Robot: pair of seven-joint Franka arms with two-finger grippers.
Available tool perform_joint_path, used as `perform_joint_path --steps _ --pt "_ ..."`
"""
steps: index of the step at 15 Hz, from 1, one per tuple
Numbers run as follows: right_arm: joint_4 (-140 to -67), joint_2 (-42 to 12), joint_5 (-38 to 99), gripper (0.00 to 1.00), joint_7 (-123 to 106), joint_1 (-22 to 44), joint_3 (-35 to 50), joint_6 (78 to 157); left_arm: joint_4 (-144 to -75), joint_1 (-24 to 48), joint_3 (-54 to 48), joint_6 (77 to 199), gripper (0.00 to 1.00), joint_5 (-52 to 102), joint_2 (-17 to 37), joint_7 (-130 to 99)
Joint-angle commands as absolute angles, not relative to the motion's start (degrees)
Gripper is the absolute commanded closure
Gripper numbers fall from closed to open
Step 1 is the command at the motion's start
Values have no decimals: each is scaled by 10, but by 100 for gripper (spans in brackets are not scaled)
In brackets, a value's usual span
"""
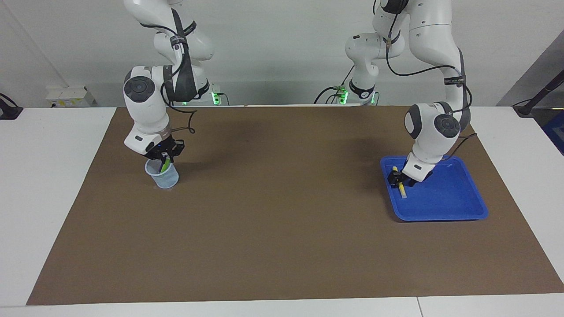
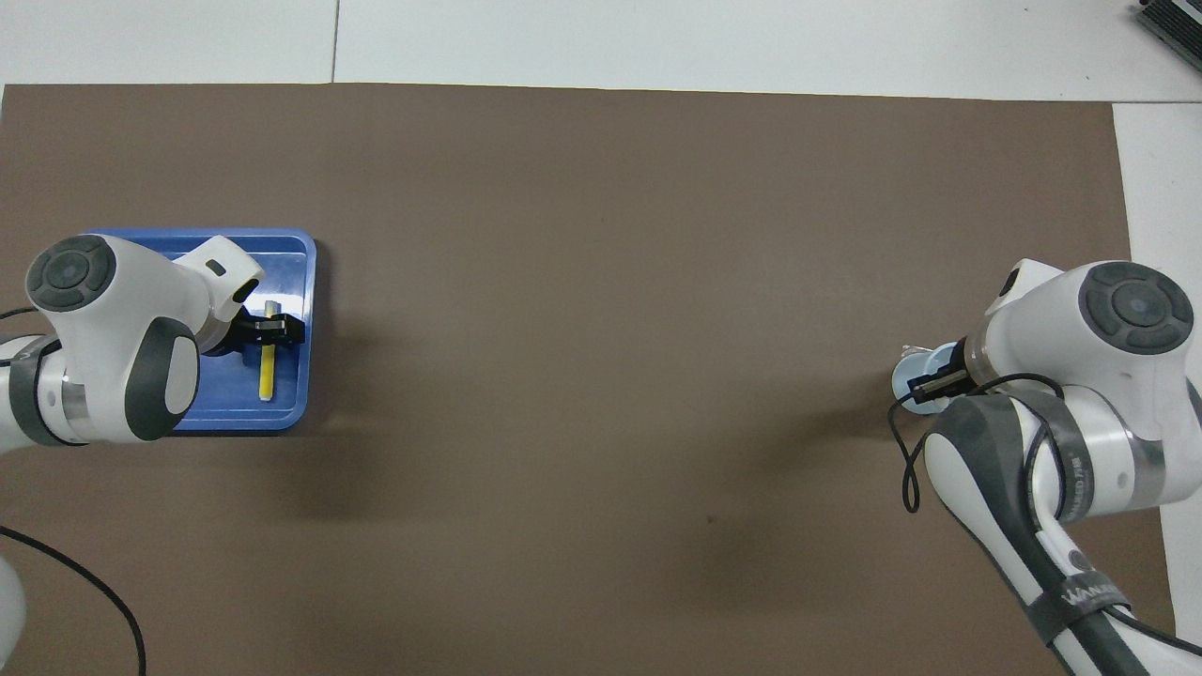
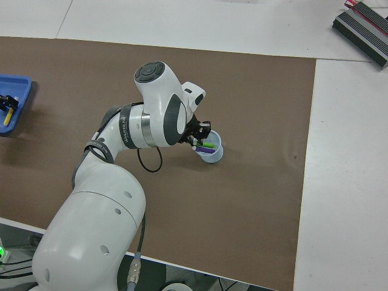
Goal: Right arm passes pens to left for tray arrangement
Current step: 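Lower the yellow pen into the tray and open the left gripper, then grasp a green pen in the cup with the right gripper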
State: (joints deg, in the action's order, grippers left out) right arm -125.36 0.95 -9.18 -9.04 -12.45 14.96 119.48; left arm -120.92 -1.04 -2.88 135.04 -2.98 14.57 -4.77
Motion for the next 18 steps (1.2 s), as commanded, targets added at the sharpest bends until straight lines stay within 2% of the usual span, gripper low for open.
perform_joint_path --steps 1,2,5,6,8,15,18 --pt "-1259 11 -101 90 -109 -134 155 1194 -1189 -15 -33 1332 33 -11 162 -59" --pt "-1259 11 -101 90 -109 -134 155 1194 -1176 -15 -33 1317 30 12 162 -59" --pt "-1259 11 -101 100 -126 -136 154 1194 -1152 -16 -32 1278 7 37 162 -64" --pt "-1253 9 -101 100 -151 -141 154 1193 -1143 -17 -31 1262 0 49 161 -65" --pt "-1224 6 -101 100 -179 -146 154 1167 -1122 -25 -31 1231 0 68 159 -67" --pt "-1050 8 -91 100 -250 -143 156 992 -1081 -35 -30 1159 0 113 134 -106" --pt "-995 12 -11 100 -243 -142 155 942 -1036 -33 -31 1107 0 128 131 -169"
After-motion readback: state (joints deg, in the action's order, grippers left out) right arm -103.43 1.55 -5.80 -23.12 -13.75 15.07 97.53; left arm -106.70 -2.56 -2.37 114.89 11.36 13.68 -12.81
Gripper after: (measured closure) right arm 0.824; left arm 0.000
